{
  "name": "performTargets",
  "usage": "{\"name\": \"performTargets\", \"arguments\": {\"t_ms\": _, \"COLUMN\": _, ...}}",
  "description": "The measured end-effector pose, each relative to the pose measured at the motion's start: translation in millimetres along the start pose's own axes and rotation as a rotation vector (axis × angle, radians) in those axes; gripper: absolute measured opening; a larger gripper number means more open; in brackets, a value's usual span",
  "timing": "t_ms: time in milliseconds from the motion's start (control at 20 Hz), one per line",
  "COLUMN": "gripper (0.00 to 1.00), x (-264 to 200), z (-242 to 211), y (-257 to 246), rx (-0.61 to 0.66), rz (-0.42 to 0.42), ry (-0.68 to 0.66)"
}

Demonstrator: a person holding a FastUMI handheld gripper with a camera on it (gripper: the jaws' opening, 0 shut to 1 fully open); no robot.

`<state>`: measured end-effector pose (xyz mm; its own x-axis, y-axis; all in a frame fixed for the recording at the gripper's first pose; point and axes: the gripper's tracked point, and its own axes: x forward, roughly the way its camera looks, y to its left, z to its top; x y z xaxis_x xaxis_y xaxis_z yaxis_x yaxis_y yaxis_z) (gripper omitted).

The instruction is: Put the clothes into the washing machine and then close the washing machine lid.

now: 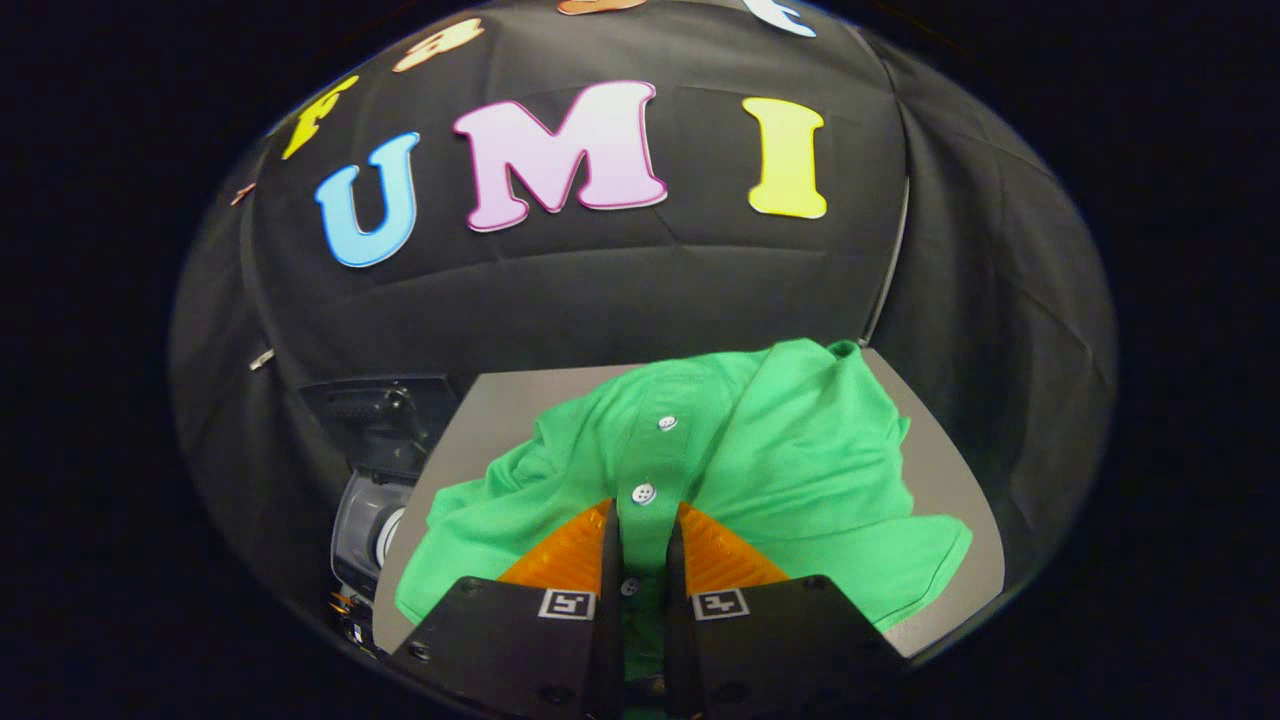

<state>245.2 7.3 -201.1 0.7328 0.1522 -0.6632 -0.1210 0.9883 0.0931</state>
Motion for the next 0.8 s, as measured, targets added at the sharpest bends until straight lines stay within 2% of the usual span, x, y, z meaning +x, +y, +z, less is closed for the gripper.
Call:
{"name": "performTargets", "arguments": {"t_ms": 100, "gripper": 0.21, "x": -9, "z": 6, "y": 3, "rx": 0.057, "rz": 0.014, "ry": -0.007}}
{"name": "performTargets", "arguments": {"t_ms": 350, "gripper": 0.2, "x": -26, "z": 22, "y": 9, "rx": 0.012, "rz": 0.042, "ry": -0.031}}
{"name": "performTargets", "arguments": {"t_ms": 600, "gripper": 0.2, "x": -53, "z": 52, "y": 21, "rx": 0.074, "rz": 0.086, "ry": -0.093}}
{"name": "performTargets", "arguments": {"t_ms": 800, "gripper": 0.2, "x": -75, "z": 77, "y": 35, "rx": 0.075, "rz": 0.111, "ry": -0.137}}
